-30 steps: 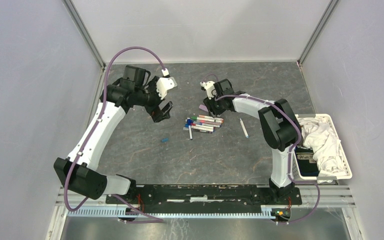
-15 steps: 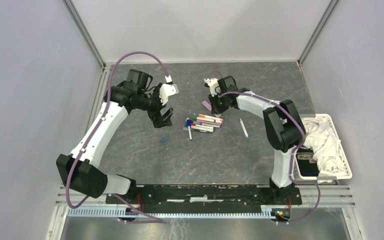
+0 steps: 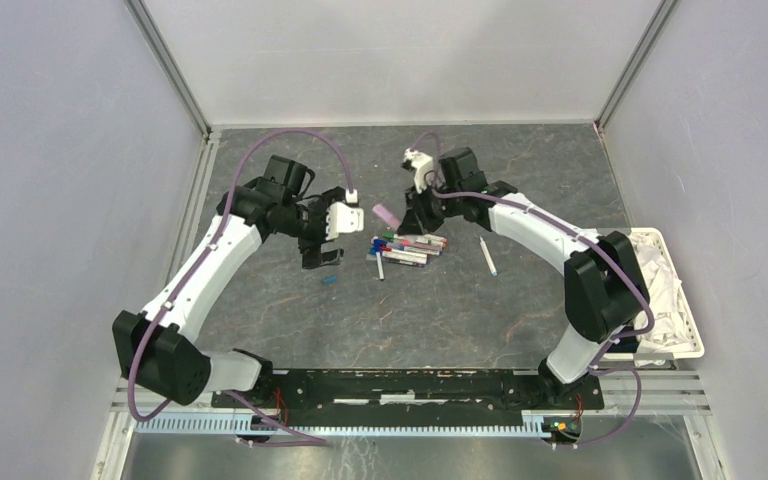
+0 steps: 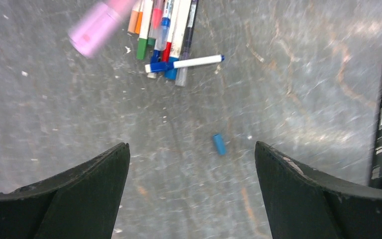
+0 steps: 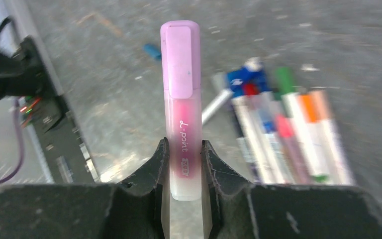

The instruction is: Open the pen caps

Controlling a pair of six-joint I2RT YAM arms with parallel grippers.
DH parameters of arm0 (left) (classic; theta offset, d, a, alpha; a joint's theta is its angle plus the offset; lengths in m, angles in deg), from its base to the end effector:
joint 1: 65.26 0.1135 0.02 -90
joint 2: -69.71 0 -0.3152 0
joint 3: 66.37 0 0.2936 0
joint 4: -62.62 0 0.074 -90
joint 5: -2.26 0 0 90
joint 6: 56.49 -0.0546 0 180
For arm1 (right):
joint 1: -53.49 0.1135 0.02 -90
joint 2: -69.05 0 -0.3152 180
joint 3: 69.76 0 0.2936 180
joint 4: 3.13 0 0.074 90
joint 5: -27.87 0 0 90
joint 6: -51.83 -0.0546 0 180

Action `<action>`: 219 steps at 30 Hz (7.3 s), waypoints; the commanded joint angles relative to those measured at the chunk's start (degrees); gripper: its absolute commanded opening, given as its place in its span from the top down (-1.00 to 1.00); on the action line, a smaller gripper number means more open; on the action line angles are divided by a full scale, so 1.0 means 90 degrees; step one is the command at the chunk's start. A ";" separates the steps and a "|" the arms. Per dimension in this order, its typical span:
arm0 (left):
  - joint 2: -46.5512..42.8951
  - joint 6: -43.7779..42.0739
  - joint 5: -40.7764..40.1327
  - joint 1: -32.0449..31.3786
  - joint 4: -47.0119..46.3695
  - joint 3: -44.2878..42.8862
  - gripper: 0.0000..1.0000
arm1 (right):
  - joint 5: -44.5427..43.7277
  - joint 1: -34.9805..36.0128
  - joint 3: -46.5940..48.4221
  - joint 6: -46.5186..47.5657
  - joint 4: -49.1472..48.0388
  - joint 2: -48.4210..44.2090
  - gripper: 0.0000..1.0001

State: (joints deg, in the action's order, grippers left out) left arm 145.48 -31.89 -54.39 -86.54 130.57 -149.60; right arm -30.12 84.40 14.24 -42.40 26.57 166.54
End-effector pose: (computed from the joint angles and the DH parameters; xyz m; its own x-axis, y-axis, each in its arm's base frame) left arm 0.2617 -0.1341 0.3531 0.1675 0.7498 -0.6401 0.9686 -0.0041 0.2487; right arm 0.3577 0.2479 0.2752 -0.6422 -0.3116 -0.7003 -0.7218 0.5535 0.4156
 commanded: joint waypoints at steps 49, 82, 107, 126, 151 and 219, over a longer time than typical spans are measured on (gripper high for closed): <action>-0.1599 -0.3136 -0.1975 -0.1576 -0.1422 0.1780 0.96 | 0.2727 0.1176 0.0621 -0.1694 -0.0858 0.0943 0.96; 0.1331 0.0829 -0.2874 -0.0556 -0.2199 0.1363 0.96 | -0.5157 -0.1623 -0.1403 -0.0629 0.0903 -0.0931 0.89; 0.2196 0.1304 -0.2139 -0.0244 -0.2255 0.1364 -0.04 | -0.5076 -0.1891 -0.1909 -0.0853 0.0347 -0.0219 0.00; 0.0939 0.2754 -0.1603 0.0057 -0.0325 -0.1964 -1.00 | -0.2884 -0.0269 0.1114 0.0823 0.0608 0.1208 -0.07; 0.1169 0.2570 -0.0833 0.0694 0.0538 -0.1197 -1.00 | -0.2755 -0.0043 0.0434 0.1051 0.0431 0.1762 0.24; 0.0120 -0.0913 -0.1124 -0.1504 0.0596 0.0147 -0.56 | 0.3025 0.0724 -0.0019 -0.0509 -0.0001 0.0279 1.00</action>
State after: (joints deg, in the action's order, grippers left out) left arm 148.30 -36.24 -58.06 -98.98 138.16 -149.58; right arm -7.96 90.87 12.05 -45.51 29.63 168.03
